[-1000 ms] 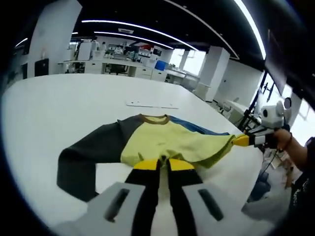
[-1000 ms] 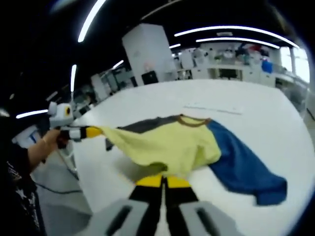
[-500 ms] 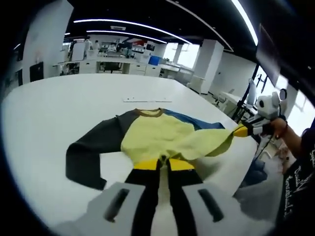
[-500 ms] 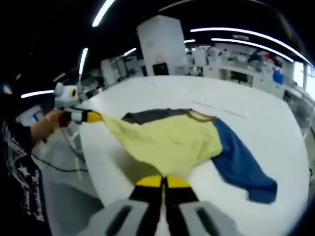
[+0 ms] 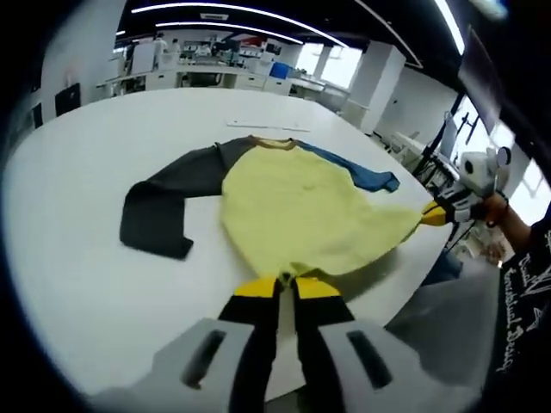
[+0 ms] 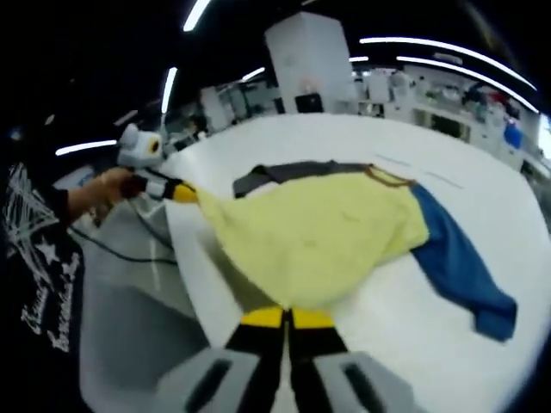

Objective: Fold the garment on the visible template until the final outline fits inside the template.

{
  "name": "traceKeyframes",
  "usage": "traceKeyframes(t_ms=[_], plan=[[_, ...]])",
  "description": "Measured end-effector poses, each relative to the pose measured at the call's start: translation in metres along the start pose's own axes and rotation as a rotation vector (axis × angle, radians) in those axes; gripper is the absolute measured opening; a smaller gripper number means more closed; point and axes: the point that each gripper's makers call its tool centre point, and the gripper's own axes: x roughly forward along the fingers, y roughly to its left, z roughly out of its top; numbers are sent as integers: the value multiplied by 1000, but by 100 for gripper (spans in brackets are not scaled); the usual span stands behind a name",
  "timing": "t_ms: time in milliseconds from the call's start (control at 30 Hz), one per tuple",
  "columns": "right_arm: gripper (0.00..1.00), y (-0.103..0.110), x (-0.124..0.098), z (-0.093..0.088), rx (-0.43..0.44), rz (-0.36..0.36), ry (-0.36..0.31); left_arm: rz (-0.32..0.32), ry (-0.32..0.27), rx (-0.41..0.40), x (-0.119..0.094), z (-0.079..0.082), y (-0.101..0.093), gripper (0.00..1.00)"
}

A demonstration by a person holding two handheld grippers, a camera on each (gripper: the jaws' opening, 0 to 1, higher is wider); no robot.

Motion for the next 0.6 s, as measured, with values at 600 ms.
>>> traceKeyframes(t_ms=[600], plan=[[0, 6, 43, -45, 22, 25, 127, 33, 142, 29, 13, -47, 15, 3]])
